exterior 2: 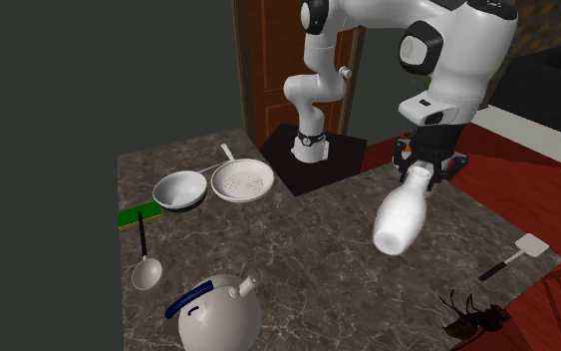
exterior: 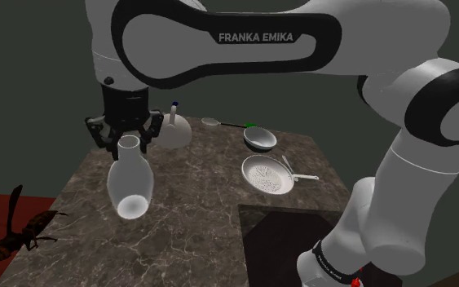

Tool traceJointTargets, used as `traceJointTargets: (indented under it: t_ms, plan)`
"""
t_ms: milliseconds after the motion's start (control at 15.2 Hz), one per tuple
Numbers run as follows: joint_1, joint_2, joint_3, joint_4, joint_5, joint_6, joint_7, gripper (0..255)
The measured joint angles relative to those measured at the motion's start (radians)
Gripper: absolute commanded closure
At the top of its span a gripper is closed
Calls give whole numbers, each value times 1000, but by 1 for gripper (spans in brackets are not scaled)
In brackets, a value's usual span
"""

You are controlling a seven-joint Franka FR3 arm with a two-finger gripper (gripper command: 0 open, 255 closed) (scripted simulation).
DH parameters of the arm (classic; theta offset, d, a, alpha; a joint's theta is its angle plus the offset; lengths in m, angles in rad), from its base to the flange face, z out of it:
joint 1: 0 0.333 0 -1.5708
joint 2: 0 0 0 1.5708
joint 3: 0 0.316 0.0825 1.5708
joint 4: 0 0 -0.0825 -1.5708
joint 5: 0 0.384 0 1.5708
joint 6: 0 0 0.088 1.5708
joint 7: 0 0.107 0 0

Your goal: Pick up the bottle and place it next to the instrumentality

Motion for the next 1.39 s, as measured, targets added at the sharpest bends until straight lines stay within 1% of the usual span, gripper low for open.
traceJointTargets:
  t_ms: [462, 528, 594, 792, 1386]
  plan:
    - [125, 149, 45, 205, -58, -67, 162, 255]
    - [147, 180, 49, 251, -69, -85, 182, 255]
    - [158, 192, 52, 263, -73, -86, 195, 255]
    - [163, 201, 52, 239, -77, -54, 205, 255]
    - [156, 207, 48, 127, -82, 64, 212, 255]
